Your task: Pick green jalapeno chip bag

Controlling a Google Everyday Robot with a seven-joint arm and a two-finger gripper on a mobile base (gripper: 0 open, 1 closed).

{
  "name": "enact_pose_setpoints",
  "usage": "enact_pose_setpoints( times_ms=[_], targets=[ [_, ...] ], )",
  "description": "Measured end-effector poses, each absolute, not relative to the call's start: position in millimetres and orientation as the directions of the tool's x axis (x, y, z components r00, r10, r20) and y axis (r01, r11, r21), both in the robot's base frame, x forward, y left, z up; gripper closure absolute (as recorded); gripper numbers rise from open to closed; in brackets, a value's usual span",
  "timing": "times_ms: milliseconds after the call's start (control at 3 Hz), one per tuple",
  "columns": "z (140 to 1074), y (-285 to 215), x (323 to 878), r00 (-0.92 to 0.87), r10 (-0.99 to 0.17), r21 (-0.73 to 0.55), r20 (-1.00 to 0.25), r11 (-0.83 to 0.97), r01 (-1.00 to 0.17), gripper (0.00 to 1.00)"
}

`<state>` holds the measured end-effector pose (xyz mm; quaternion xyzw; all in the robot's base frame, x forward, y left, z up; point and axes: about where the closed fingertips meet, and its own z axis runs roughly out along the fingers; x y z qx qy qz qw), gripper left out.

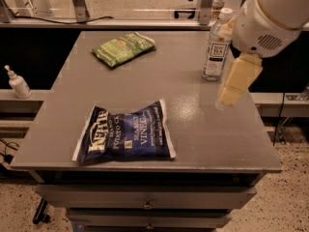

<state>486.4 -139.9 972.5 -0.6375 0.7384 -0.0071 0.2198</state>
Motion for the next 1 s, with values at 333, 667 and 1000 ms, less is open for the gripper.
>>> enact_pose_setpoints(
  times_ms=[333,667,1000],
  targets=[
    [966,-87,524,-0.012,-0.922,-0.321,-0.386,0.147,-0.936,0.0],
    [956,-29,573,0.043,-0.887,-0.368,-0.459,0.146,-0.919,0.0],
    [956,-29,573,0.043,-0.887,-0.368,-0.459,0.145,-0.919,0.0]
  ],
)
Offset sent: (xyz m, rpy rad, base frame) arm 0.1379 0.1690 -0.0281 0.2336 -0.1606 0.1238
